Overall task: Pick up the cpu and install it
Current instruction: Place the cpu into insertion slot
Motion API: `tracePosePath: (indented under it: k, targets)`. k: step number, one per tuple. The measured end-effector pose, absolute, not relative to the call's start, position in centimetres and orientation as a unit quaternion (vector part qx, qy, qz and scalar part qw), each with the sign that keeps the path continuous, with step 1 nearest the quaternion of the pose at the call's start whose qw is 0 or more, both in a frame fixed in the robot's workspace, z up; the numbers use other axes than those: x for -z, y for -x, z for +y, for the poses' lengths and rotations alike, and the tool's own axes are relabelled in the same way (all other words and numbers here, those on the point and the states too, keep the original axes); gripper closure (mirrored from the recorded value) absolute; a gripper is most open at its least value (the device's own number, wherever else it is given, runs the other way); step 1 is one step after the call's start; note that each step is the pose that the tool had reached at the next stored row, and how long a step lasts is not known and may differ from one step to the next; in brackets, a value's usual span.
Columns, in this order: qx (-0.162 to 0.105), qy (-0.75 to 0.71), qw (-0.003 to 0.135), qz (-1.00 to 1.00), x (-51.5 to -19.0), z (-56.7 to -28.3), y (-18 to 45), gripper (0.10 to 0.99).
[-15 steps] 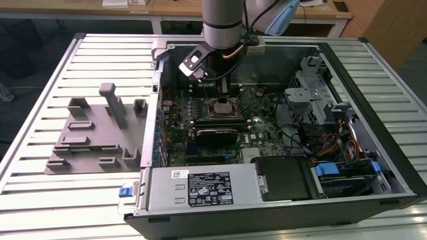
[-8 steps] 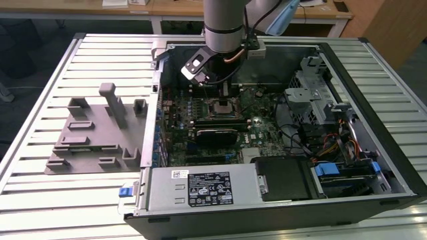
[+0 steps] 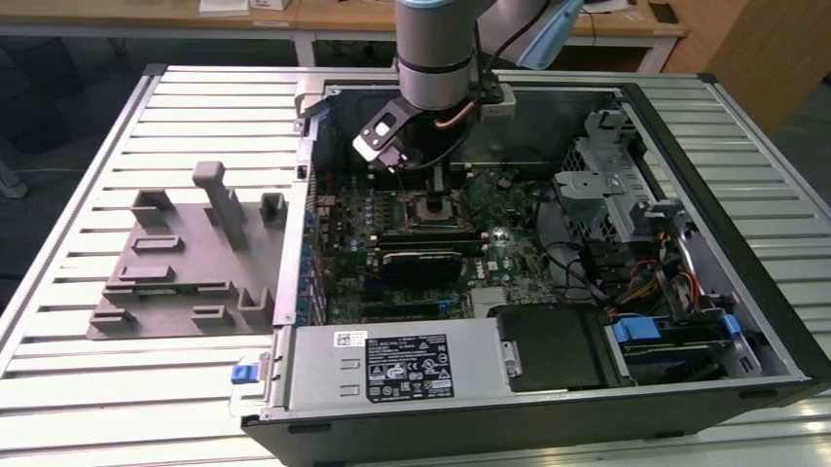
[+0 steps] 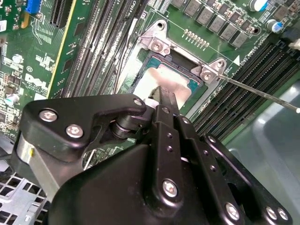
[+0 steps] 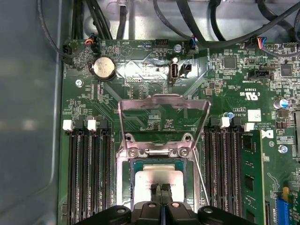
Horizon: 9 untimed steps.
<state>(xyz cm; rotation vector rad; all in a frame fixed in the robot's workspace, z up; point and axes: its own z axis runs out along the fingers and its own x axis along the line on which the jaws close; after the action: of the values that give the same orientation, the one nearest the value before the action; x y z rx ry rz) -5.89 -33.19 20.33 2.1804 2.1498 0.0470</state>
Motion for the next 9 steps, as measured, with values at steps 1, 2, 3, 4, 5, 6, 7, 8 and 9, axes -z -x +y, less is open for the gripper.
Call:
tracePosePath:
  k: [1,2,3,4,5,6,7,8,9]
  targets:
    - [-0.015,-0.711,0.04,0.701,-20.3,-33.19,5.89,0.98]
    - [-0.015,-0.711,0.04,0.701,-20.25,-33.18,5.89,0.98]
    - [-0.015,-0.711,0.04,0.701,-20.13,-33.19,5.89,0.98]
    - [-0.015,-0.711,0.04,0.701,-19.99,-33.19,5.89,0.98]
    - [-0.015,-0.711,0.04,0.701,-19.9,-33.18,5.89,0.98]
    - [-0.015,-0.711,0.04,0.701,-19.89,-33.19,5.89,0.98]
    - [-0.015,-0.711,0.04,0.701,-19.89,-33.19,5.89,0.98]
    - [-0.015,-0.711,0.04,0.701,-19.89,-33.19,5.89,0.98]
    - [-0.015,-0.711,0.04,0.701,-19.86,-33.19,5.9,0.98]
